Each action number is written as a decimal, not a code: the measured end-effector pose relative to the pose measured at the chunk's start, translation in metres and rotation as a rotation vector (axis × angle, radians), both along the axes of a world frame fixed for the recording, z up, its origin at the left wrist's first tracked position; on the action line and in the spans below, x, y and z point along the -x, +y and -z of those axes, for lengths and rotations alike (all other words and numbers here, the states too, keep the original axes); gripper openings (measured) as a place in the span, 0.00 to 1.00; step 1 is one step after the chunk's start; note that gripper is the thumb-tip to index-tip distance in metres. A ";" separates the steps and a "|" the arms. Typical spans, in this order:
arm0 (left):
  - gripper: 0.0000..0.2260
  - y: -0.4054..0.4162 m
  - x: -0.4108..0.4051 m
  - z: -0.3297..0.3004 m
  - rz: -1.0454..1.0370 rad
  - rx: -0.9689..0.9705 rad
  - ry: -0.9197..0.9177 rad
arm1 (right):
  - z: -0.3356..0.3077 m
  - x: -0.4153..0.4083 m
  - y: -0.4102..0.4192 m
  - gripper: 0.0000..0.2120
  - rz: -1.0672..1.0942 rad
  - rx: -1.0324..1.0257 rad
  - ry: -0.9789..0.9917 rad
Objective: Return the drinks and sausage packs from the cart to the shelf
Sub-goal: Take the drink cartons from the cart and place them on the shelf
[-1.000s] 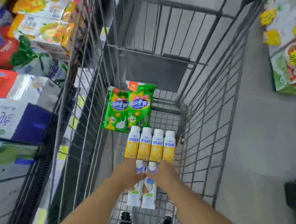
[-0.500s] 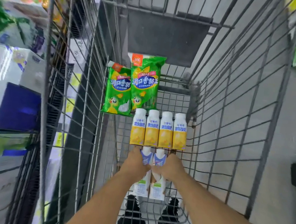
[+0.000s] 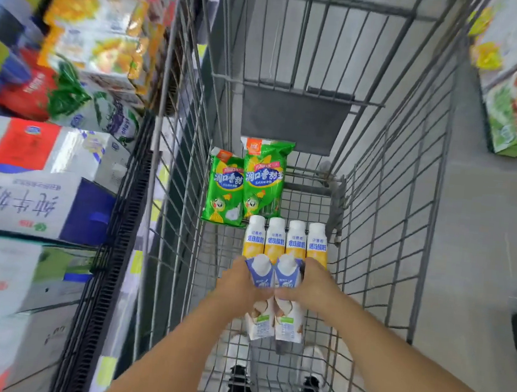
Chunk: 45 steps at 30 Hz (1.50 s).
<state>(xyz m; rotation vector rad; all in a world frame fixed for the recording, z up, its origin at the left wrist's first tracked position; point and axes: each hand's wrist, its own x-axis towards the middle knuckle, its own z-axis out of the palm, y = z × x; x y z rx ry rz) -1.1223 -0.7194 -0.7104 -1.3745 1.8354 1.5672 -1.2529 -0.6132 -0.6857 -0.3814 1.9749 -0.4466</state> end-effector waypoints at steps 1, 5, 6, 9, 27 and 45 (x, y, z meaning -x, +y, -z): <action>0.27 -0.008 0.002 -0.019 -0.007 0.023 0.034 | -0.017 0.005 -0.006 0.22 -0.013 0.036 0.022; 0.25 -0.036 0.004 -0.121 -0.096 0.123 0.169 | -0.109 0.019 -0.036 0.33 -0.092 0.189 0.093; 0.25 -0.043 0.001 -0.153 -0.133 0.140 0.203 | -0.139 0.020 -0.044 0.32 -0.105 0.230 0.091; 0.26 -0.056 -0.020 -0.245 -0.239 0.259 0.300 | -0.236 0.017 -0.070 0.32 -0.238 0.413 0.145; 0.19 0.130 -0.373 -0.599 -0.950 1.039 0.265 | -0.594 -0.300 -0.039 0.28 -1.118 1.085 0.053; 0.21 0.493 -0.803 -0.635 -1.515 1.208 -0.121 | -0.625 -0.805 0.218 0.18 -1.648 1.219 -0.243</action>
